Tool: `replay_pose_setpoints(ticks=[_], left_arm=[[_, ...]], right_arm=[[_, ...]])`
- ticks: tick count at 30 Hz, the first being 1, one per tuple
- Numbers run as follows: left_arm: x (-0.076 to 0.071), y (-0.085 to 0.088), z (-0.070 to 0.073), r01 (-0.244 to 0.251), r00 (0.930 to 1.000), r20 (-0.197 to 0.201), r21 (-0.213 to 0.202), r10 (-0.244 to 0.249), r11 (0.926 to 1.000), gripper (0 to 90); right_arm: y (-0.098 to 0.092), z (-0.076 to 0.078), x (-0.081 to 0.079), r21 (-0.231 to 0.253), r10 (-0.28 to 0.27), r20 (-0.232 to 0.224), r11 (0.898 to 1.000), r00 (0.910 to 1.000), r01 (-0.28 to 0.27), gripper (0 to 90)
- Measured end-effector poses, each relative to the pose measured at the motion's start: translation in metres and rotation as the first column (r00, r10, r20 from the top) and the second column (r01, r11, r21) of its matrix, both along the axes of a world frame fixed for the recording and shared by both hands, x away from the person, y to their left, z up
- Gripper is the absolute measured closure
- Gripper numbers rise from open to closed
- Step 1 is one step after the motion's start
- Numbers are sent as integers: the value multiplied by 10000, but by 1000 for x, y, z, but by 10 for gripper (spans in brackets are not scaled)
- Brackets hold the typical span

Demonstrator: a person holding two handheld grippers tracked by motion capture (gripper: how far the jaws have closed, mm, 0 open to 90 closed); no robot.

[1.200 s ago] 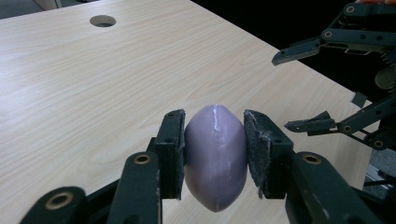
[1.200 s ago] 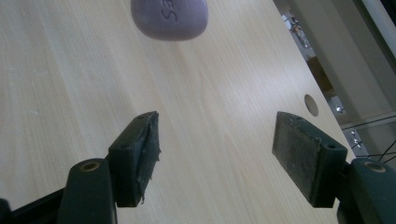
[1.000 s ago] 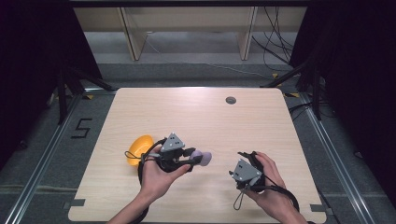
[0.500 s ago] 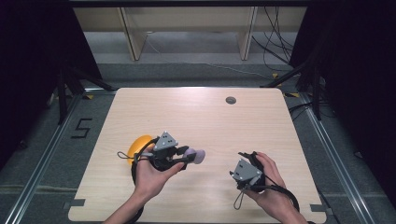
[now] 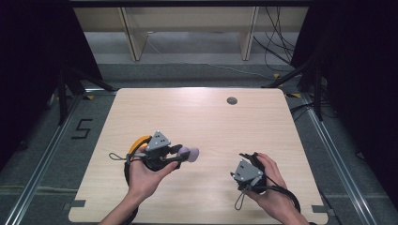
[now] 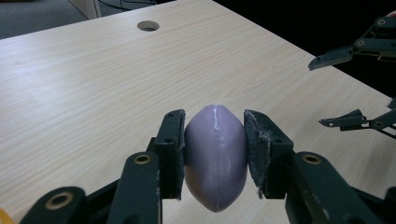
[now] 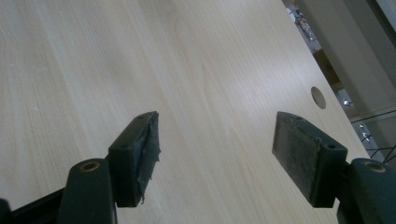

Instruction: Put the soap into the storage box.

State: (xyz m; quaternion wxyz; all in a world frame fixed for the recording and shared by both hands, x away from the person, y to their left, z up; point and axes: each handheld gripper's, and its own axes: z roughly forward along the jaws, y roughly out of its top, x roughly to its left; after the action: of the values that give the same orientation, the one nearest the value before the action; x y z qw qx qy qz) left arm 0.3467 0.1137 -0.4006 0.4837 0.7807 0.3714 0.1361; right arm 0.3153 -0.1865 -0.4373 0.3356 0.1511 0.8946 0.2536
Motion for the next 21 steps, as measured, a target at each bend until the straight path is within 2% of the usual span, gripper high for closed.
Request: replay_pose_setpoints(ticks=[1, 2, 3, 8, 9, 14, 15, 17, 21], left_arm=[[0, 2, 0, -134, 9999, 17, -61, 134, 9999, 594], [1, 3, 0, -69, 10000, -34, -60, 69, 10000, 594], [0, 4, 0, -125, 9999, -38, -14, 125, 9999, 594], [0, 8, 0, -217, 9998, -44, -48, 217, 9998, 594], [0, 11, 2, -335, 9994, -50, 109, 336, 9994, 594], [1, 16, 2, -406, 9992, -48, -37, 406, 9992, 595], [1, 18, 3, -482, 9988, -25, 41, 482, 9988, 594], [1, 20, 2, -479, 9989, -17, -84, 479, 9988, 594], [1, 25, 2, -675, 9977, -8, 6, 675, 9977, 594]], right_arm=[[0, 0, 0, -2, -2, -11, 10000, 10000, 2, 325], [0, 0, 0, -13, 7, -28, 10000, 10000, -7, 325], [1, -1, -1, 104, -200, -88, 9997, 9998, 200, 325], [1, -1, -1, 82, -156, -118, 9998, 9998, 157, 325], [0, -1, -1, 40, -124, -132, 9999, 9998, 125, 325], [1, -2, -1, 83, -163, -139, 9998, 9998, 164, 325], [1, -2, -1, 82, -166, -151, 9998, 9997, 167, 325], [0, -1, 0, -44, 25, -103, 10000, 9999, -25, 325], [0, -2, 0, -58, 2, -129, 10000, 9999, -3, 325]])
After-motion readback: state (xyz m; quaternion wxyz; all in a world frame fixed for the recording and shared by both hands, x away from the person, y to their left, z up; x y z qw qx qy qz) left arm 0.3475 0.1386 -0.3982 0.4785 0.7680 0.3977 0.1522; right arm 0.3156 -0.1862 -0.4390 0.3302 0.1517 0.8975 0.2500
